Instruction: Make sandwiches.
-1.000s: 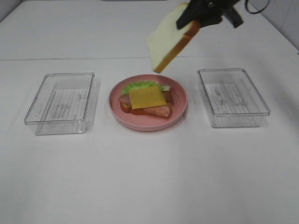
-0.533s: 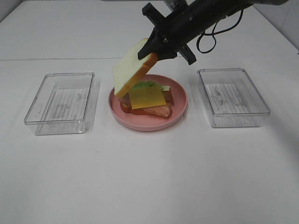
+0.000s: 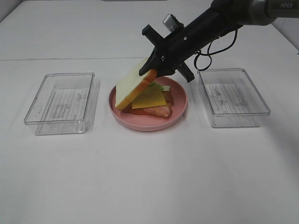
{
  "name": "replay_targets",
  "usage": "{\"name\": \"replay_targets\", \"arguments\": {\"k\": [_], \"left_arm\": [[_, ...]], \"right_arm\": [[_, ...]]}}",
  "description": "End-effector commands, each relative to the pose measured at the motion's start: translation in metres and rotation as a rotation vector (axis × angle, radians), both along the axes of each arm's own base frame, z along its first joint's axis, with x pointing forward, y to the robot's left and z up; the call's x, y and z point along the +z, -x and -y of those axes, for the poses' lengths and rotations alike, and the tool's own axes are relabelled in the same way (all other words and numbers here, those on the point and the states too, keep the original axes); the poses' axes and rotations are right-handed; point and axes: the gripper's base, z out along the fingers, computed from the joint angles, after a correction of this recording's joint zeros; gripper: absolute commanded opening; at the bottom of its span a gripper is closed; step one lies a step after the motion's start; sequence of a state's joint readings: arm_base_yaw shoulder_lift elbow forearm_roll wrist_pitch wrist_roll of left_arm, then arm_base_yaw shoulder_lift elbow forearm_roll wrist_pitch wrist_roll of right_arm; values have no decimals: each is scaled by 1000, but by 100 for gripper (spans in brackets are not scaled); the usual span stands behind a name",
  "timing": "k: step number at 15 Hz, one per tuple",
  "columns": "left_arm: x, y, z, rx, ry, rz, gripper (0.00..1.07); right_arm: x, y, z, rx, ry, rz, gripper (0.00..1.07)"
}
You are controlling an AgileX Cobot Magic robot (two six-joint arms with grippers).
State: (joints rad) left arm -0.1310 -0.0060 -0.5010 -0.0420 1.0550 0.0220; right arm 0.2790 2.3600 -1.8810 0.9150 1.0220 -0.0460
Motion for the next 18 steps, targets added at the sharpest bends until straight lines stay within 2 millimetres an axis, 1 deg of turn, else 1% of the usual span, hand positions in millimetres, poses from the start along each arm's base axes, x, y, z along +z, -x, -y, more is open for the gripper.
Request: {"name": "replay_targets", "arguments": {"k": [1,2,3,4,5,7,8,9,10,11,12,13,15,18], "left_arm": [[0,2,0,5,5,26,77],[0,2,0,5,5,26,77],[0,2,0,5,5,26,77],[0,2,0,5,5,26,77],[0,2,0,5,5,26,77],[0,2,0,5,5,26,77],[0,2,0,5,5,26,77],[0,2,0,5,5,26,77],[0,2,0,5,5,26,77],[0,2,0,5,5,26,77],[0,2,0,5,5,26,77],[0,2,0,5,5,26,77],[0,2,0,5,5,26,77],[0,2,0,5,5,26,77]], "right_arm": [[-5,1,5,-5,68,-16,0],[-6,1,5,0,77,-15,0],[-7,1,7,2,100,-20,3],[-8,2,8,2,122,-22,14],[-9,2,10,9,138,-19,27],[-10,3,11,30,158,-6,62],[-7,3,13,41,182,9,73],[-4,3,15,50,210,30,76],[2,3,18,62,244,58,76],[12,5,25,86,311,101,76],[15,5,26,91,328,109,76],[27,8,34,114,415,145,76],[46,14,48,165,548,187,76],[78,27,64,220,680,208,76]]}}
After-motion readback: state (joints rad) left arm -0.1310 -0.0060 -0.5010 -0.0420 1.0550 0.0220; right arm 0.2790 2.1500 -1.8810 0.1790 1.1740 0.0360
